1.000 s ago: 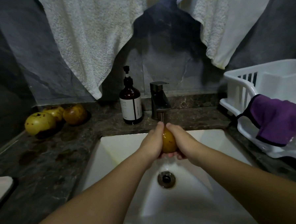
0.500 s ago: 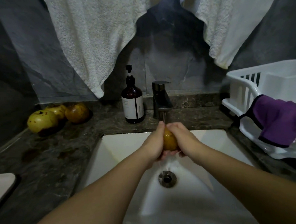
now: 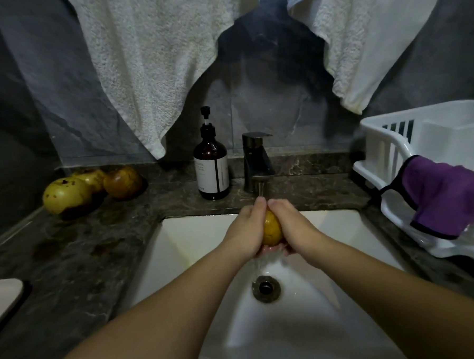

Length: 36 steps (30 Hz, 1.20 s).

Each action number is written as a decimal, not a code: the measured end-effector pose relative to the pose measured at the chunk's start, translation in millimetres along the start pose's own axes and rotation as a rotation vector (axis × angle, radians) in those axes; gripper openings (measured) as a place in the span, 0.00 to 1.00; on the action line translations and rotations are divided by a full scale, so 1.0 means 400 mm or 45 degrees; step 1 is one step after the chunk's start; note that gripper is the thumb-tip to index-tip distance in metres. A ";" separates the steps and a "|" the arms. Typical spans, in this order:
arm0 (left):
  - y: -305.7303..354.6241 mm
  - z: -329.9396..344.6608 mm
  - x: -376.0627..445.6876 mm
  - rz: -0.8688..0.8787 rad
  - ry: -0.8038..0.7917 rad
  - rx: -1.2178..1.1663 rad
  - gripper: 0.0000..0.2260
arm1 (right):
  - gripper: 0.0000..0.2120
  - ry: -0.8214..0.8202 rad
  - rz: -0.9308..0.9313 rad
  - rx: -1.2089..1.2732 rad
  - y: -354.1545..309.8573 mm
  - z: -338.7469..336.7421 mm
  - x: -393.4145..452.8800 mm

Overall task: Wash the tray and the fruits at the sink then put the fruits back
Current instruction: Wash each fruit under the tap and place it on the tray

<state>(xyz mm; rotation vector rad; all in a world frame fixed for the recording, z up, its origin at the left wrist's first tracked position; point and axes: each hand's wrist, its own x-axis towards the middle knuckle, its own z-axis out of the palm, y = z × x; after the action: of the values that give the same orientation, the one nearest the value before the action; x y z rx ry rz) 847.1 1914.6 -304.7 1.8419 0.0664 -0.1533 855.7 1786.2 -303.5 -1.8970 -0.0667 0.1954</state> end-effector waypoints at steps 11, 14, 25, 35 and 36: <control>-0.001 0.004 0.005 -0.069 0.010 -0.009 0.29 | 0.20 0.043 0.048 -0.007 0.003 0.008 0.010; 0.000 -0.003 -0.002 -0.153 -0.074 -0.067 0.33 | 0.12 0.064 -0.073 -0.105 0.013 0.005 0.009; -0.007 0.005 0.008 0.071 0.070 0.118 0.27 | 0.22 -0.038 0.177 0.152 0.013 -0.001 0.006; -0.002 0.007 0.004 -0.090 -0.057 0.000 0.28 | 0.13 0.104 -0.041 -0.127 0.008 -0.005 0.009; 0.000 0.005 0.002 -0.092 -0.072 0.001 0.29 | 0.11 0.097 -0.052 -0.135 0.011 -0.007 0.008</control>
<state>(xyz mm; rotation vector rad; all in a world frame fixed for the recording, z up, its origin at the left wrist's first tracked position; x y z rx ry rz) 848.0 1912.5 -305.3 1.8357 0.0934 -0.2555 859.1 1782.7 -307.3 -2.0049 -0.0654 0.0928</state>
